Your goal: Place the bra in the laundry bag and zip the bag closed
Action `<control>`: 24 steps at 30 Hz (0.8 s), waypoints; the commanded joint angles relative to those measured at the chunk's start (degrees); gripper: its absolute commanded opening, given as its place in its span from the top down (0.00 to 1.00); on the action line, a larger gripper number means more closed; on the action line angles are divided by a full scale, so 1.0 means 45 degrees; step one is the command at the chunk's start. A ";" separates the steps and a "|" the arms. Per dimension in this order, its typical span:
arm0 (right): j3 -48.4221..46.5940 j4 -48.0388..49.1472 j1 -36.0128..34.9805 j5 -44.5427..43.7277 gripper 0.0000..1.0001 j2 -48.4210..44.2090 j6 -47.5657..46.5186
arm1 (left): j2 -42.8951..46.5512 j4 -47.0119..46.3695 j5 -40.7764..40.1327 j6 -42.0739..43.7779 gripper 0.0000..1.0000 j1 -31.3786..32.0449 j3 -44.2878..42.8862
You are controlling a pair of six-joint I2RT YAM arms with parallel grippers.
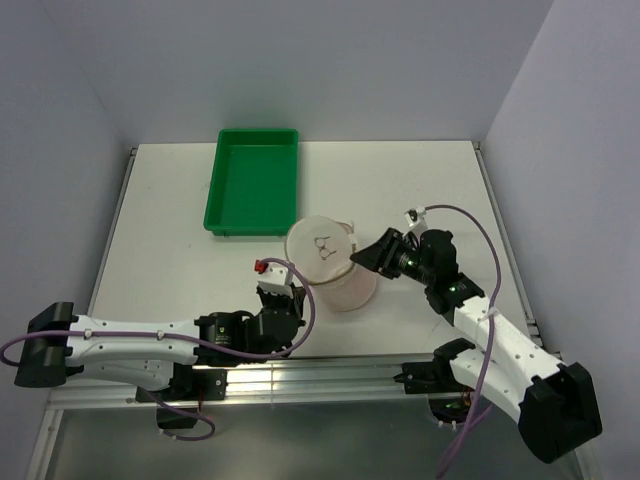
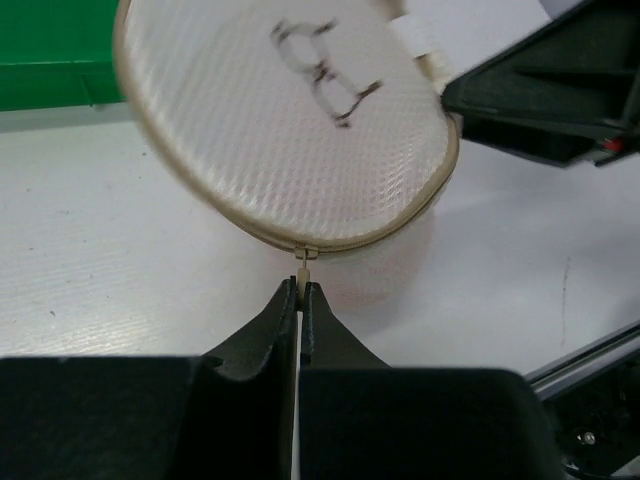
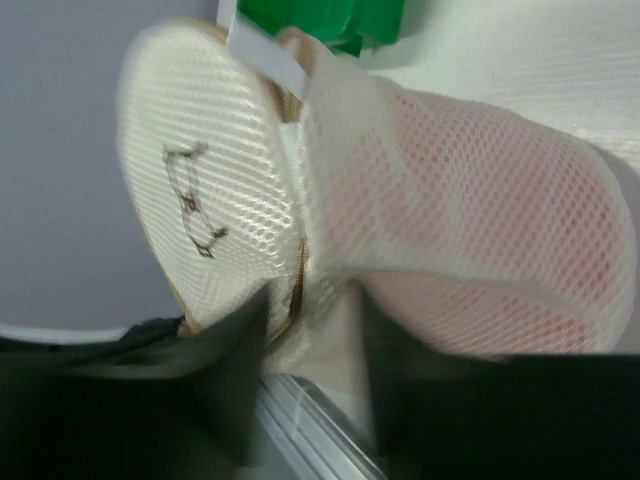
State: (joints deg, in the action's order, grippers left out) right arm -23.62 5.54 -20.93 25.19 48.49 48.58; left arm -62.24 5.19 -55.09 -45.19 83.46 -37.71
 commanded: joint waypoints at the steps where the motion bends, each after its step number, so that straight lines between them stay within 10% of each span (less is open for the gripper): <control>1: -0.1196 0.0178 0.0256 0.0070 0.35 0.0650 -0.1360 | 0.0160 -0.0387 -0.0552 0.0763 1.00 0.0417 -0.0504; 4: -0.1256 -0.0816 0.0275 -0.1159 0.09 -0.0165 -0.1595 | -0.0581 -0.1518 -0.0356 0.1524 1.00 0.0477 -0.0953; 15: 0.1145 -0.2697 -0.2164 -0.4207 0.18 -0.5440 0.1331 | -0.3434 -0.4161 0.0835 0.3597 1.00 0.0476 -0.2614; 24: 0.1030 -0.2346 -0.2791 -0.4621 0.28 -0.5054 0.1725 | -0.3982 -0.4259 0.1519 0.3226 1.00 0.0457 -0.2869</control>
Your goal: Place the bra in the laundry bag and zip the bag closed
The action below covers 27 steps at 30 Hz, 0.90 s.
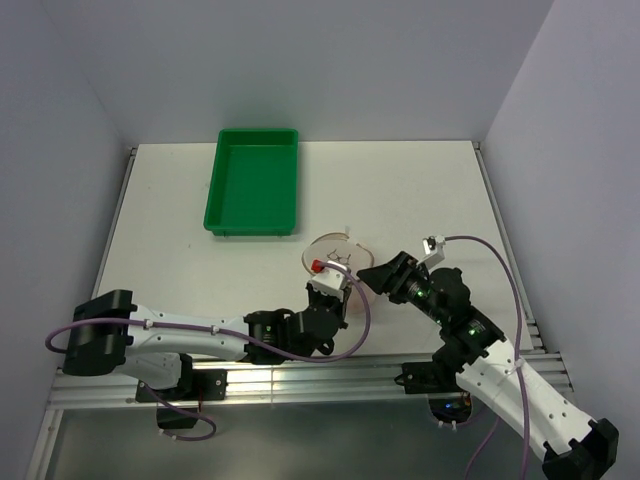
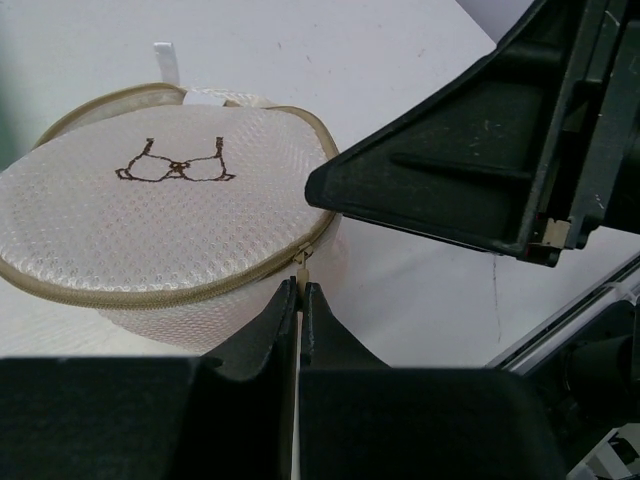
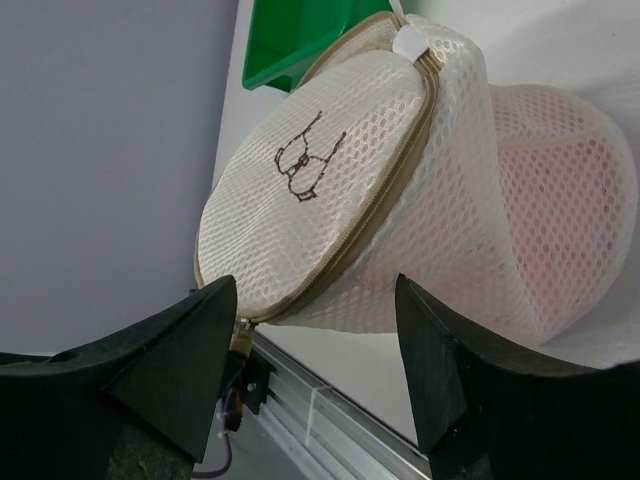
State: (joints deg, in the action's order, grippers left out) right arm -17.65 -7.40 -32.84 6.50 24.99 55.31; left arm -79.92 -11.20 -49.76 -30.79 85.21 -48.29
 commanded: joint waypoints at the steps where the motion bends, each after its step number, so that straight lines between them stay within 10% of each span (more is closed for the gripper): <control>1: -0.0374 0.0628 -0.0144 -0.0507 0.30 0.0227 0.0190 | -0.0072 -0.0578 0.0335 -0.0033 1.00 0.0069 -0.0460; 6: -0.0531 0.0765 -0.0163 -0.0507 0.38 0.0559 0.0112 | 0.0123 -0.0655 0.0413 -0.0034 1.00 0.0069 -0.0245; 16: -0.0550 0.0629 -0.0144 -0.1152 0.98 0.0578 -0.0200 | 0.0766 -0.0032 0.0277 -0.0773 1.00 0.0088 0.0691; 27: -0.1390 0.0841 0.2528 0.0700 1.00 0.2022 -0.2443 | 0.3168 0.3698 -0.1949 -0.3158 1.00 0.0088 0.2528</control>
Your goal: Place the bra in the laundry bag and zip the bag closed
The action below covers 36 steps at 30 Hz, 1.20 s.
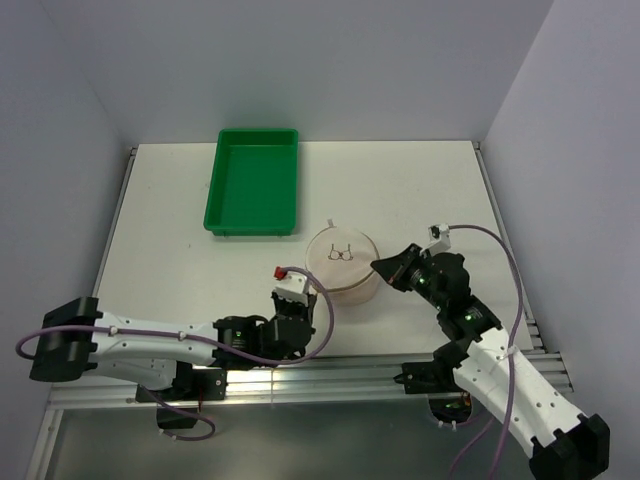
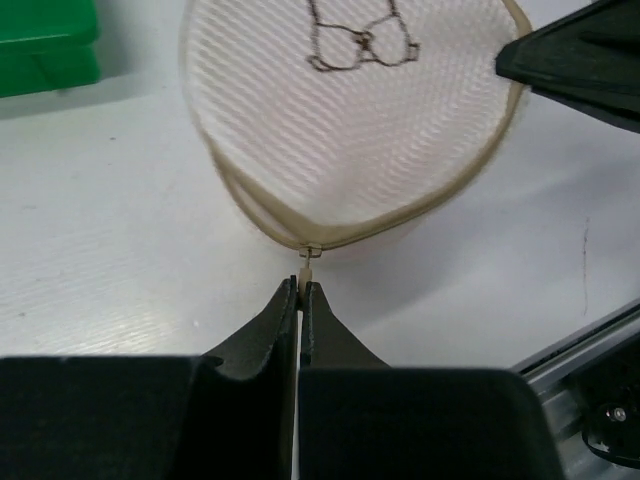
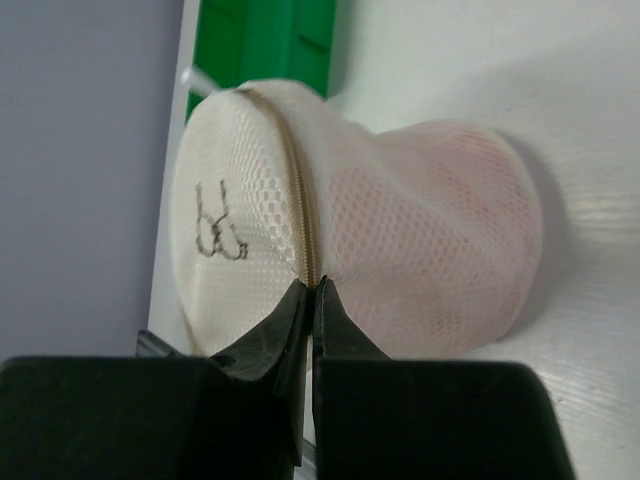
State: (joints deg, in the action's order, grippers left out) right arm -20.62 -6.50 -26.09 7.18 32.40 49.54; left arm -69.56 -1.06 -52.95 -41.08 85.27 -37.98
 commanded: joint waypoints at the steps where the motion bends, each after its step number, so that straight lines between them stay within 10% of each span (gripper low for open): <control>1: -0.0807 0.0702 0.1766 0.1210 1.00 0.0571 -0.1358 | 0.1197 0.2085 -0.1435 -0.1084 1.00 0.0054 0.0236; 9: -0.1920 0.1406 0.2770 0.2759 0.99 0.3111 -0.2297 | 0.2274 0.2484 -0.1985 -0.0678 1.00 0.0015 0.0275; 16: -0.2234 0.0393 0.2380 0.2507 0.23 0.2352 -0.2453 | 0.0775 0.0179 -0.0988 0.0805 1.00 0.0015 -0.0427; 25: 0.0128 -0.0782 -0.0741 0.0437 0.20 -0.1806 0.0277 | -0.0791 -0.2380 0.0358 0.2098 1.00 0.0034 -0.1580; 36: 0.0306 0.0310 -0.2093 0.0201 0.20 -0.1440 0.1550 | -0.1202 -0.2518 0.1141 0.1590 1.00 0.0054 -0.1697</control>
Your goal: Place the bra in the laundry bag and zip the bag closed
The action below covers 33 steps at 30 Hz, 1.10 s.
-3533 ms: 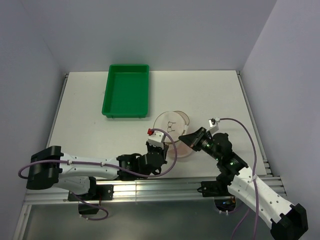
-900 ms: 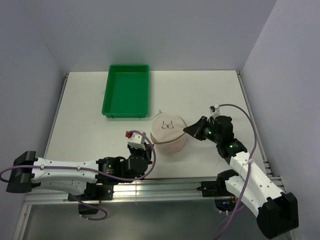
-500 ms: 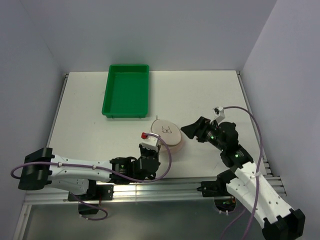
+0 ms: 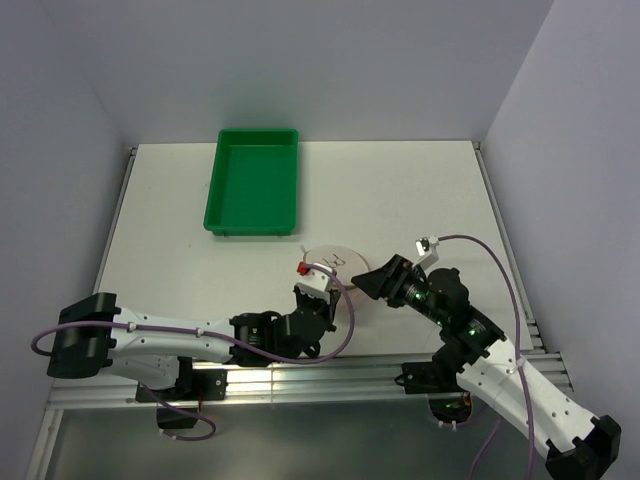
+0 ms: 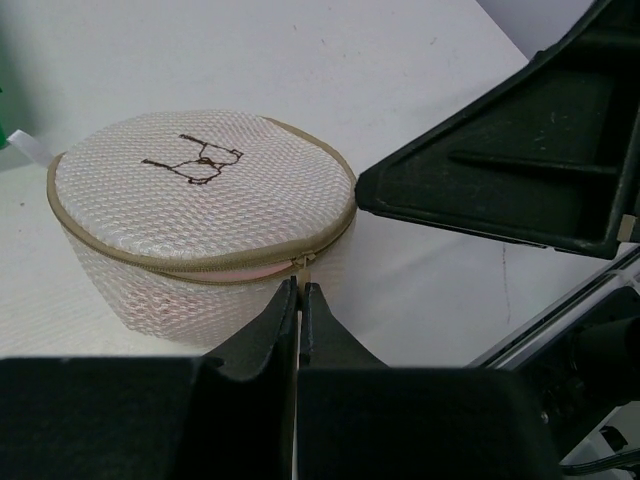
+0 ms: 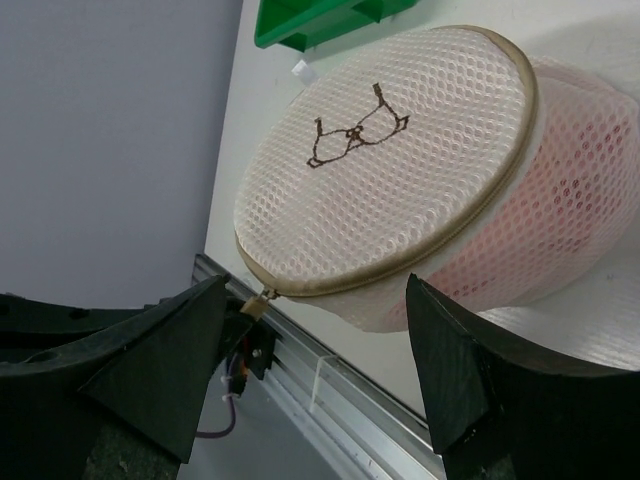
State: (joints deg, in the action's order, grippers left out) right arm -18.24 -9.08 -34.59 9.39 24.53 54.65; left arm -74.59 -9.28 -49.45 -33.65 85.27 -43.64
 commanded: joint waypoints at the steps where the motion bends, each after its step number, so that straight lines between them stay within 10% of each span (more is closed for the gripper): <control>1: -0.0205 0.1021 -0.0243 -0.0289 0.20 0.0600 0.0413 | -0.0143 -0.0711 0.0384 -0.0023 1.00 0.0073 -0.0440; 30: -0.0400 0.1392 -0.1044 -0.1032 0.28 0.2105 0.0413 | 0.0012 -0.1981 0.0754 0.0134 1.00 0.0112 0.0264; 33: -0.0380 0.1569 -0.1044 -0.1342 0.56 0.1932 0.0491 | 0.0090 -0.1924 0.0678 0.0153 1.00 0.0112 0.0381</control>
State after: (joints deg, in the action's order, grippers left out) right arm -18.33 -4.82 -38.81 4.27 33.36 56.82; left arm -75.22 -14.50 -46.59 -33.41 85.32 -42.33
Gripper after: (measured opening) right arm 0.527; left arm 0.058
